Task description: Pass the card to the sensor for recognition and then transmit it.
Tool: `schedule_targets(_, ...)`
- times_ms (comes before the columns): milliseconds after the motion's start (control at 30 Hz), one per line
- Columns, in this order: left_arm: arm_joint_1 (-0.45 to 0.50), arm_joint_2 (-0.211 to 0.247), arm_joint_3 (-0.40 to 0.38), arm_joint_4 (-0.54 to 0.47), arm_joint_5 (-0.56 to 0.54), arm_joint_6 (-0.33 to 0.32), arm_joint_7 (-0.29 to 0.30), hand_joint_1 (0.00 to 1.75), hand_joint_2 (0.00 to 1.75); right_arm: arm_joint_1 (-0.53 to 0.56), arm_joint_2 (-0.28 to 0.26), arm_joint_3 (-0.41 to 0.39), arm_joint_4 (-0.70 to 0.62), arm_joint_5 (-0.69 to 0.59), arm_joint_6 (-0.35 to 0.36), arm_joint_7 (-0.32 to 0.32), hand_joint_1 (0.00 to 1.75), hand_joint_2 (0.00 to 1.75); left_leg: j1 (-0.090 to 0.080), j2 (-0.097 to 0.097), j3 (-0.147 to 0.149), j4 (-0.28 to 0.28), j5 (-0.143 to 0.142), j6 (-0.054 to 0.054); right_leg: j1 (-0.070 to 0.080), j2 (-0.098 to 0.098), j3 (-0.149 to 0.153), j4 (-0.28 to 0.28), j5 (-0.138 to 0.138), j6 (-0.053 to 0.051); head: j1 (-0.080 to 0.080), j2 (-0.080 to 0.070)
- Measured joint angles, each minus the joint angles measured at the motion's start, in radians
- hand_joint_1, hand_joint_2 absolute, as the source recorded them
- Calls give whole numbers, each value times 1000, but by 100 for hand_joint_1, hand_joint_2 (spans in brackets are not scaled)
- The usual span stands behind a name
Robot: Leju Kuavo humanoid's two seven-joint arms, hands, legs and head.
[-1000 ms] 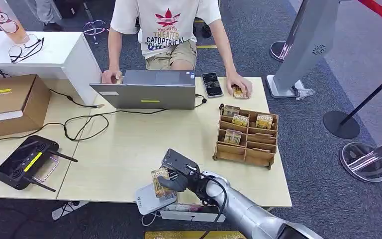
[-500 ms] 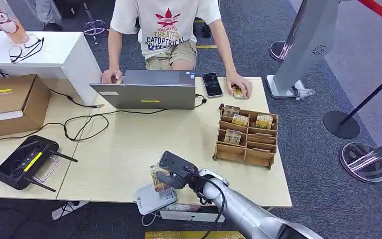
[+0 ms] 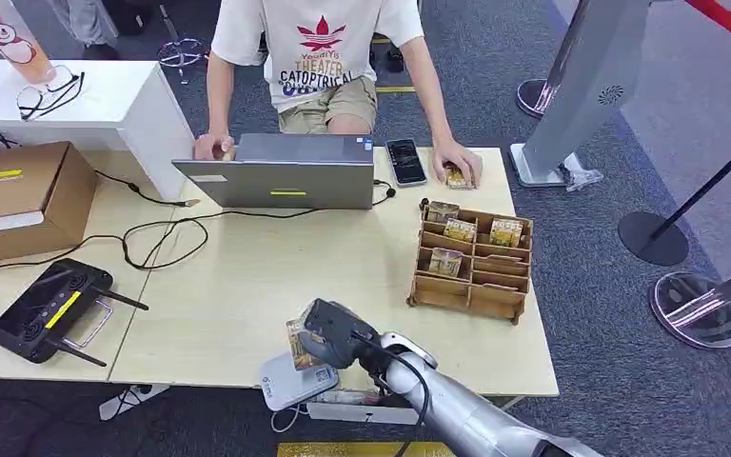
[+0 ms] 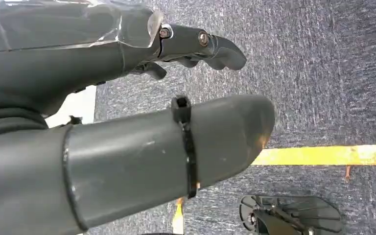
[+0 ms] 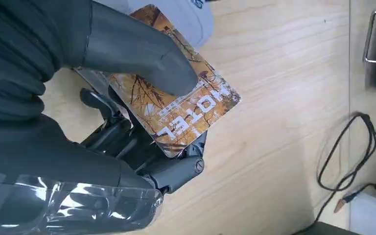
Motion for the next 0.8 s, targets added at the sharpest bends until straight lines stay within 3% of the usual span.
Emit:
schedule_targets(533,-3,-1,3,0,-6,0,0,0,0,42,0,26,5,1,33,13,175,175,0,0,0,0,0,0,0,0,0,0,0,0,0,0)
schedule_targets(800,-3,-4,3,0,-14,7,2,0,0,55,5,30,-12,-21,-9,-3,175,175,0,0,0,0,0,0,0,0,0,0,0,0,0,0)
